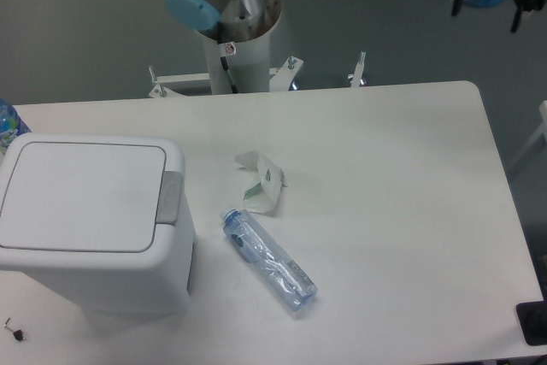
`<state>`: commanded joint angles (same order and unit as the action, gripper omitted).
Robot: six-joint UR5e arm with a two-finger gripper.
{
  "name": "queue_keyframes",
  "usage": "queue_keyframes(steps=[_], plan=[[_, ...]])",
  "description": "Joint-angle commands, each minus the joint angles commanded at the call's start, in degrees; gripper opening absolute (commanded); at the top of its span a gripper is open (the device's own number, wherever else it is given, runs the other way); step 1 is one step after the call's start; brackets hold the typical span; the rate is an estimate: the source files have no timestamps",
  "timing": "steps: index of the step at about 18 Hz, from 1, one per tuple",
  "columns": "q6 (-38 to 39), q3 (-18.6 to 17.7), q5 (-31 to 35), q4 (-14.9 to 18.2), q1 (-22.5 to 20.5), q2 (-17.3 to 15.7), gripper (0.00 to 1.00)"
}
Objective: Open the trash can
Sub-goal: 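Bring the gripper into the workspace above the table, then move the gripper over the grey push strip on the trash can lid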
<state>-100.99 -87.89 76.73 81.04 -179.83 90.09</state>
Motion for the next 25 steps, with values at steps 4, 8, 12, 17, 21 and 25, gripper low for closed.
queue_keyframes(steps=[4, 8, 12, 17, 21, 25], plan=[[3.6, -0.2, 0.0, -0.1, 1.7, -0.8, 1.00], [14.1, 0.4, -0.1, -0.1, 5.3, -0.7, 1.00], [31.2, 1.2, -0.1, -3.8, 9.5, -0.3, 1.00], [54.8, 1.8, -1.8, -13.2, 18.4, 2.6, 1.00], [70.6, 2.4, -1.8, -17.1, 24.2, 4.3, 1.00], [76.3, 1.8, -1.8, -17.2, 28.2, 4.3, 1.00]])
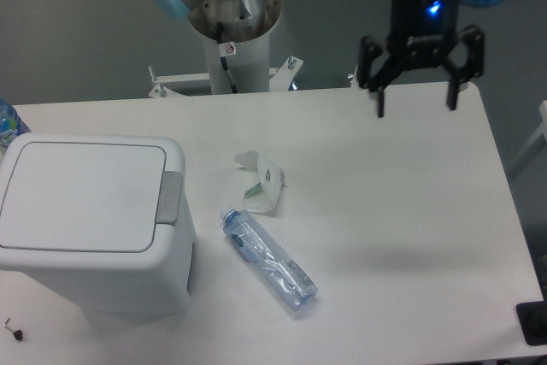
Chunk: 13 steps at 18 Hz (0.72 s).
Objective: Open the trash can
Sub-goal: 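Move the gripper over the grey push strip on the trash can lid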
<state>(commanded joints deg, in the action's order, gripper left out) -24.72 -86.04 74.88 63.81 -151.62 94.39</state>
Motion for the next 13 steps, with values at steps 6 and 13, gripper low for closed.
queue_keyframes(steps=[6, 13], plan=[[14.4, -1.3, -4.6, -0.4, 4.2, 0.0, 1.00], [11.6, -1.5, -5.2, -2.9, 8.4, 1.1, 1.00]])
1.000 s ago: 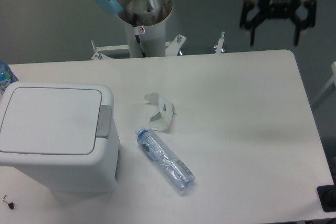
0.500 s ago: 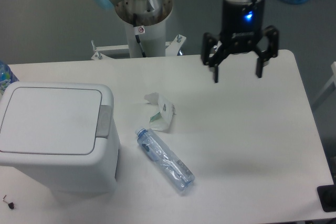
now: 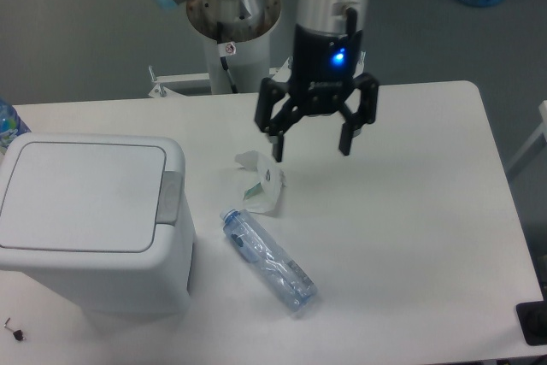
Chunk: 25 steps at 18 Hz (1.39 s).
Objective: Open the trash can
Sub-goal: 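Move the gripper over the grey push strip on the trash can lid, then lower the gripper and press down on the grey lid strip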
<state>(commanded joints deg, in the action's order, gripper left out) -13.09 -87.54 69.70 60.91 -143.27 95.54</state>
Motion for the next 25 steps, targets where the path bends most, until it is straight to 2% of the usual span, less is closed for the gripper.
queue_keyframes(steps=[7, 10, 25], plan=[[0.0, -0.4, 0.0, -0.6, 4.5, 2.2, 1.00], [0.1, -0.3, 0.0, -1.9, 4.9, 2.5, 1.00], [0.9, -0.4, 0.0, -1.8, 8.2, 3.4, 1.00]])
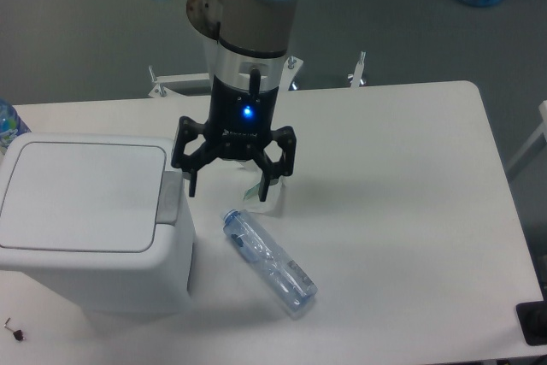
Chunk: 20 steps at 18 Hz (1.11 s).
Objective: Open the trash can
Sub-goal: 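Lower the gripper and press down on the grey lid strip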
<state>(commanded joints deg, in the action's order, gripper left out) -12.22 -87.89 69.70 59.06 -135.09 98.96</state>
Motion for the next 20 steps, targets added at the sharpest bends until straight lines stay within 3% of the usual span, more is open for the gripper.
queue_keyframes(steps=[20], plan=[[0.0, -0.3, 0.1, -0.2, 0.5, 1.1, 1.00]])
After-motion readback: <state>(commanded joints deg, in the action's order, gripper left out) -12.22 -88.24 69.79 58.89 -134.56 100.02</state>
